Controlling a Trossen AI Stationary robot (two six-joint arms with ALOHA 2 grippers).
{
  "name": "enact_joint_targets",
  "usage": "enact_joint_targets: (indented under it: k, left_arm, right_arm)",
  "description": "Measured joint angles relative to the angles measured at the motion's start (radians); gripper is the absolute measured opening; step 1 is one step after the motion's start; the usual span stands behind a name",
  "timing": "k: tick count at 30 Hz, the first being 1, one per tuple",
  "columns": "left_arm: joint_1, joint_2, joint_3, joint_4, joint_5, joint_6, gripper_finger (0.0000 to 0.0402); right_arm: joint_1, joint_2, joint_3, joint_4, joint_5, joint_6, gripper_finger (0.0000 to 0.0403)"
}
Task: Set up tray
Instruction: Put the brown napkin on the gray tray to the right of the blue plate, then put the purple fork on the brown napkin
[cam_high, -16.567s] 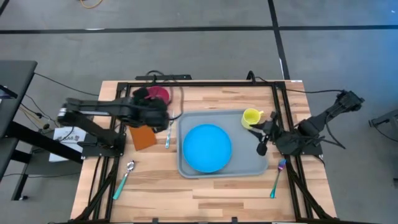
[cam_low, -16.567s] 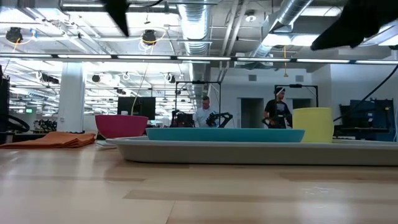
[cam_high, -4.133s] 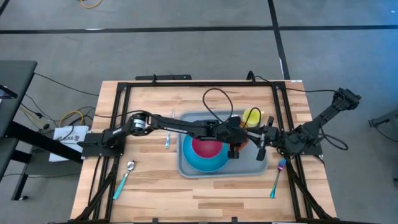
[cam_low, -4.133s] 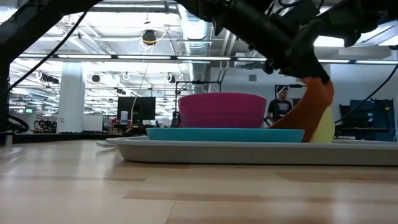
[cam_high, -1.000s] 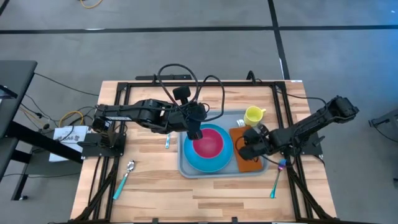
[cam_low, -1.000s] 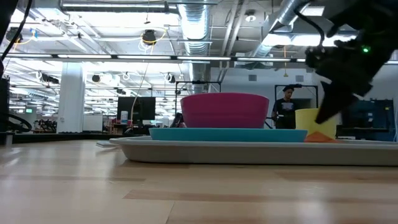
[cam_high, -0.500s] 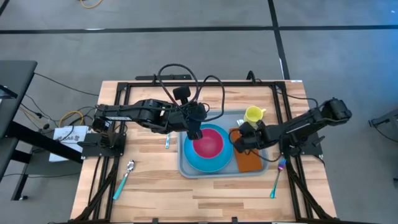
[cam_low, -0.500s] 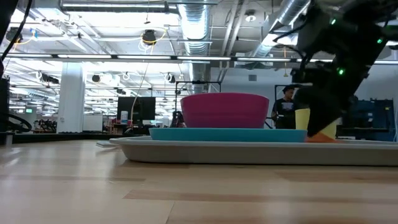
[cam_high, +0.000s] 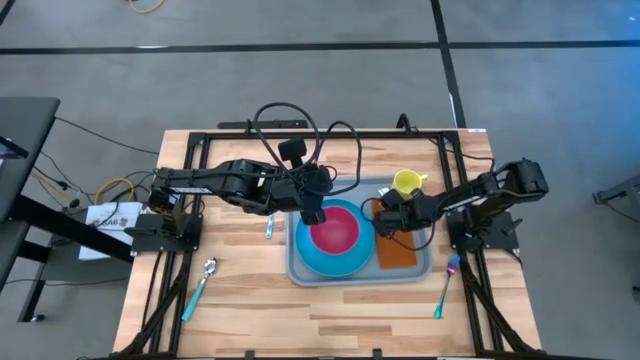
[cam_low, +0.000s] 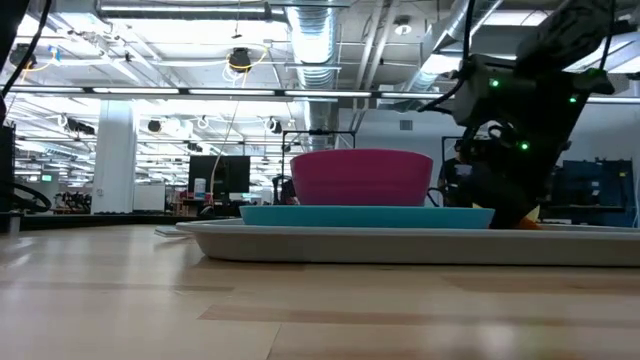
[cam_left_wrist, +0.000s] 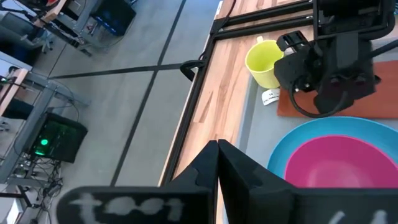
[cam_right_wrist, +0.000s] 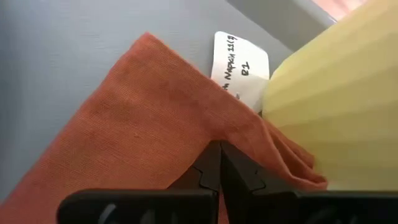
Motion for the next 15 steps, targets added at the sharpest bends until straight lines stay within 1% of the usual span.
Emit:
enact_joint_targets:
  k: [4,12,15]
  left_arm:
    - [0.000,0.000,0.000,0.000,-0.001,0.001,0.0000]
    - [0.000,0.000,0.000,-0.004,-0.002,0.001,0.0000]
    - [0.000,0.000,0.000,-0.004,0.001,0.002,0.0000]
  right_arm:
    - [0.019,-0.027,0.008,-0.042,-0.013,-0.004,0.0000]
    - [0.100,-0.125,0.082,-0.112,-0.012,-0.005,0.0000]
    - [0.139,-0.160,0.127,-0.216,-0.014,-0.005,0.0000]
